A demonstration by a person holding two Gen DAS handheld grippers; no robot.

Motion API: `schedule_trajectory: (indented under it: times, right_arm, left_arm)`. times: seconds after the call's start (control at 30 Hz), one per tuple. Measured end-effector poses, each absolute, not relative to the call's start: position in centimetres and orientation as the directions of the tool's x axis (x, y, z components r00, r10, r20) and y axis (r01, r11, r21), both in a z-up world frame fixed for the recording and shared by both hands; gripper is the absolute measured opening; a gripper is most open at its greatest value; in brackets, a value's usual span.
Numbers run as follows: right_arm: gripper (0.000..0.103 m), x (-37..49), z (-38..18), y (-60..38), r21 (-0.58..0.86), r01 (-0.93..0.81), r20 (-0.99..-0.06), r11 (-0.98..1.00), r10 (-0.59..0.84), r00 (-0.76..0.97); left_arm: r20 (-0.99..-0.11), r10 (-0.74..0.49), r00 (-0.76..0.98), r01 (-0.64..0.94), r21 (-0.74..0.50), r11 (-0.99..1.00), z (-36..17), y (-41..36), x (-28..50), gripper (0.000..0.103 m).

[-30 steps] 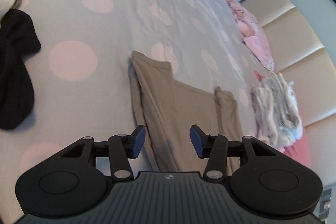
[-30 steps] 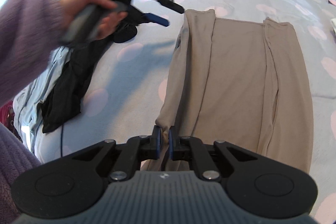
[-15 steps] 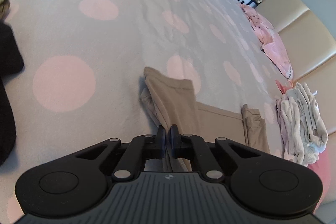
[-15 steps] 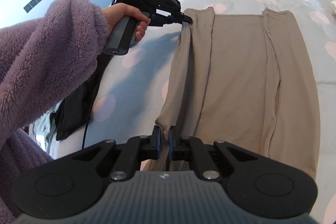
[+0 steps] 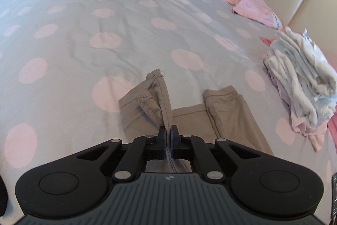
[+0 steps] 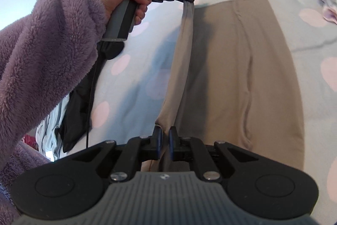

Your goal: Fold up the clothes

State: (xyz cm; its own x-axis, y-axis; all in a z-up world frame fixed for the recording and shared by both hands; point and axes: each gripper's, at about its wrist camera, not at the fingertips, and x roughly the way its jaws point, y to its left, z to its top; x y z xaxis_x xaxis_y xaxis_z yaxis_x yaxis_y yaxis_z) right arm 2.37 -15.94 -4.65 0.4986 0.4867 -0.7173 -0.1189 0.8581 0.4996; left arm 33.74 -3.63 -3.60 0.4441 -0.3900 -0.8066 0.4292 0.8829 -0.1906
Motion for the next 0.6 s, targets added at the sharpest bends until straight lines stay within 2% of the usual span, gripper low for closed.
schedule_trajectory:
  times: [0.17,0.27,0.3,0.4,0.43,0.5,0.6]
  right_arm:
    - [0.009,2.2,-5.9,-17.4,0.52,-0.063,-0.733,0.852,0.482,0.48]
    - [0.008,2.2,-6.8,-17.9,0.533,-0.033,-0.741,0.845,0.485,0.464]
    - [0.008,2.3,-7.0,-18.0,0.532,-0.025,-0.746,0.846,0.483,0.458]
    - [0.008,2.3,-7.6,-18.3,0.529,0.0,-0.761,0.848,0.475,0.442]
    - [0.008,2.3,-7.8,-18.3,0.529,0.006,-0.765,0.849,0.473,0.438]
    - [0.008,2.2,-8.2,-18.3,0.527,0.018,-0.774,0.849,0.471,0.423]
    - [0.008,2.3,-8.9,-18.5,0.526,0.041,-0.789,0.849,0.47,0.395]
  left_arm:
    - [-0.829,-0.375,0.414,0.448,-0.173,0.877,-5.2,-6.2,34.0,0.002]
    - [-0.829,-0.401,0.39,0.444,-0.212,0.871,-5.9,-6.5,34.1,0.003]
    - [-0.824,-0.413,0.386,0.438,-0.23,0.869,-6.0,-6.4,34.1,0.006]
    - [-0.803,-0.448,0.392,0.439,-0.265,0.859,-5.5,-6.4,33.7,0.028]
    - [-0.795,-0.454,0.401,0.445,-0.264,0.856,-5.1,-6.3,33.4,0.032]
    - [-0.782,-0.471,0.407,0.464,-0.267,0.844,-4.1,-6.0,32.5,0.037]
    - [-0.776,-0.477,0.412,0.484,-0.256,0.836,-2.7,-5.1,30.5,0.038]
